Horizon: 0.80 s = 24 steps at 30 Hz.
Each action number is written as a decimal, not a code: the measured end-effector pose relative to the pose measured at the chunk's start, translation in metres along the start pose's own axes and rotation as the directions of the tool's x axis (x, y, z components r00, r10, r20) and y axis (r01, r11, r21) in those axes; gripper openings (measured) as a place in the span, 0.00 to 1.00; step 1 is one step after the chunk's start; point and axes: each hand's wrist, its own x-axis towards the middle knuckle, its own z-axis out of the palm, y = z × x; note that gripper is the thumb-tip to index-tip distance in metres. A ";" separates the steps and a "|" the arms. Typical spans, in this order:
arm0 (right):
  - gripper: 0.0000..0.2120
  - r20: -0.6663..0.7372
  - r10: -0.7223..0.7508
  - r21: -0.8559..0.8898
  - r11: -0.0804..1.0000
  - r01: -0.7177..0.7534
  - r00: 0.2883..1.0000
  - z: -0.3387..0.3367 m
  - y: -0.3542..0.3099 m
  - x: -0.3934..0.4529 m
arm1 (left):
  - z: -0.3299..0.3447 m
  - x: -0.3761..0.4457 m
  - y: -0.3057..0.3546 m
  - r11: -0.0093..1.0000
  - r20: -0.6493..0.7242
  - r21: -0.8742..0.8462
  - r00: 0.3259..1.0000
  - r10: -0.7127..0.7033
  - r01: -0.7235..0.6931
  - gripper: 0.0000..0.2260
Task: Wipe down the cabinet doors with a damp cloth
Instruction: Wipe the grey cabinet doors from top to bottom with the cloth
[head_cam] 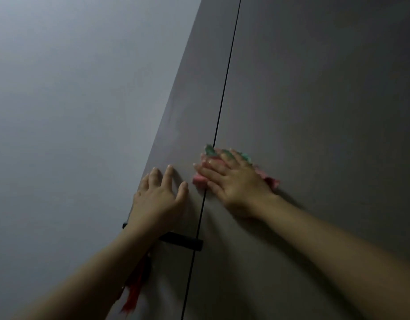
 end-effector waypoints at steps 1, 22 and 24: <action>0.31 -0.001 -0.005 -0.003 1.000 0.005 1.000 -0.007 0.018 -0.005 | 0.000 0.000 0.000 1.000 0.003 0.002 1.000 0.004 -0.004 0.29; 0.26 -0.315 0.345 0.008 0.933 -0.361 0.884 0.014 0.038 -0.069 | -0.006 -0.009 0.011 0.999 -0.057 -0.002 0.997 0.050 -0.050 0.29; 0.24 -0.196 0.074 -0.084 0.992 -0.091 0.978 0.014 0.038 -0.105 | -0.007 -0.014 0.027 0.997 -0.079 -0.002 0.994 0.075 -0.075 0.28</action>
